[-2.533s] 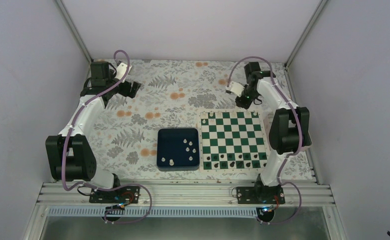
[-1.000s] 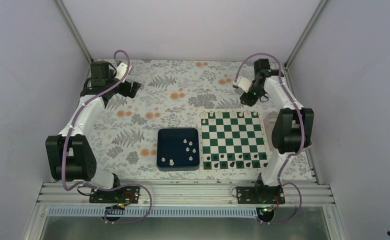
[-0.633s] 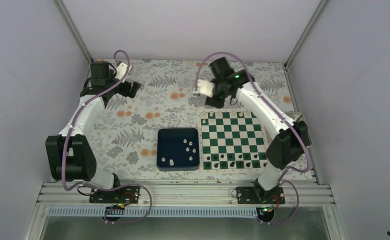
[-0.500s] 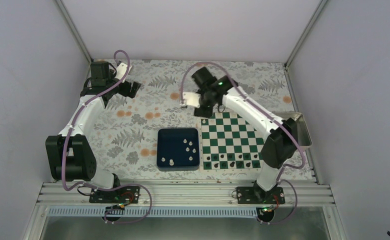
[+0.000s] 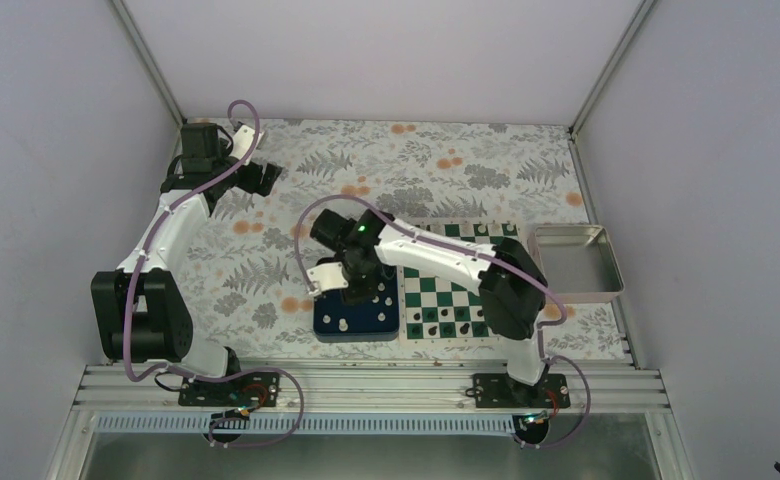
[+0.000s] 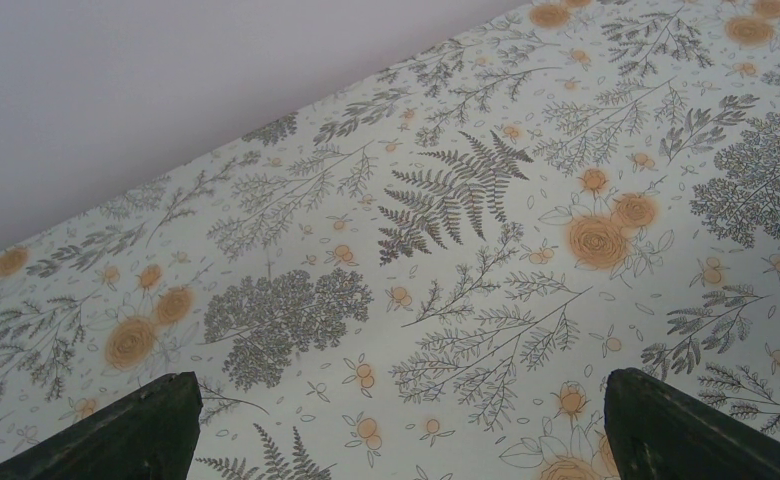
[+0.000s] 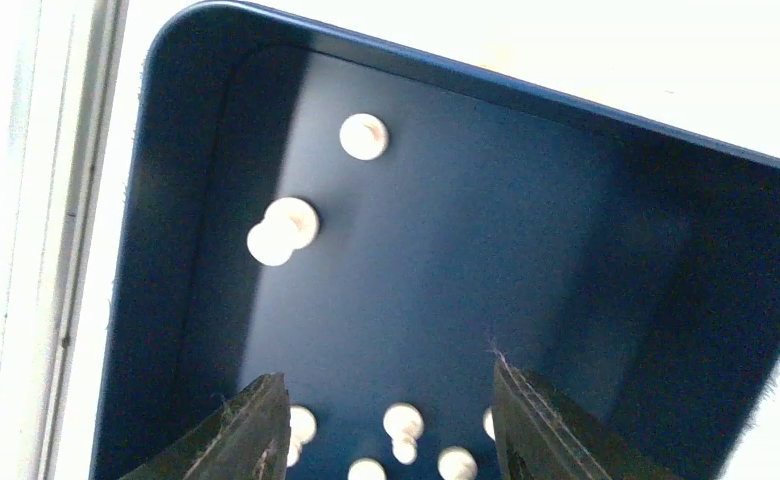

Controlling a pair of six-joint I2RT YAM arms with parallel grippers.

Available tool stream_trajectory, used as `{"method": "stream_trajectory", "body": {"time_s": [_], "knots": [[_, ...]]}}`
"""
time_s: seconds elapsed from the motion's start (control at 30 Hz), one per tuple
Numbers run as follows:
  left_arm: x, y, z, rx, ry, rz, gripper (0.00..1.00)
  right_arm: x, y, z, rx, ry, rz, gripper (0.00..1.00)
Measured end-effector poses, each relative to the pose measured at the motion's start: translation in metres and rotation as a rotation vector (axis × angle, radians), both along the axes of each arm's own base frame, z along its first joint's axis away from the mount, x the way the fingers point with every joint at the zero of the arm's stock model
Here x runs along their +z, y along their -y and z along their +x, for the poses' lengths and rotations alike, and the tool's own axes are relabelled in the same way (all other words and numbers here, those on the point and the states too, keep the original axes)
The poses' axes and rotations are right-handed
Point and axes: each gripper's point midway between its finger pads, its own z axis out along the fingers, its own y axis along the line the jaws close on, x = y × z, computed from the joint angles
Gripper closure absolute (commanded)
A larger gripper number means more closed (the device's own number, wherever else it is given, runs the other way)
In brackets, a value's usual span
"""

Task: Set up the chess pieces on the board
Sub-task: Pick up the chess piece from the storage box.

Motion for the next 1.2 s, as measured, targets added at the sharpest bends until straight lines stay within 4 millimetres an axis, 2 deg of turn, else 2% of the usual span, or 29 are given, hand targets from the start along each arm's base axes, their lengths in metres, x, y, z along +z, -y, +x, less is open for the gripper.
{"method": "stream_trajectory", "body": {"time_s": [0.2,0.37,0.6,0.8,1.0,1.13,1.2], "knots": [[0.000,0.000,0.000,0.000,0.000,0.000,0.00,-0.024,-0.007,-0.029,0.063,-0.056,-0.038,0.50],[0.000,0.000,0.000,0.000,0.000,0.000,0.00,-0.027,-0.012,-0.044,0.092,-0.085,-0.033,0.52],[0.000,0.000,0.000,0.000,0.000,0.000,0.00,-0.037,-0.016,-0.059,0.120,-0.113,-0.035,0.53],[0.000,0.000,0.000,0.000,0.000,0.000,0.00,-0.049,-0.014,-0.059,0.118,-0.119,-0.052,0.55],[0.000,0.000,0.000,0.000,0.000,0.000,0.00,-0.056,-0.014,-0.059,0.115,-0.121,-0.058,0.68],[0.000,0.000,0.000,0.000,0.000,0.000,0.00,-0.056,-0.016,-0.058,0.111,-0.118,-0.050,0.84],[0.000,0.000,0.000,0.000,0.000,0.000,0.00,-0.056,-0.016,-0.058,0.113,-0.115,-0.048,0.88]]}}
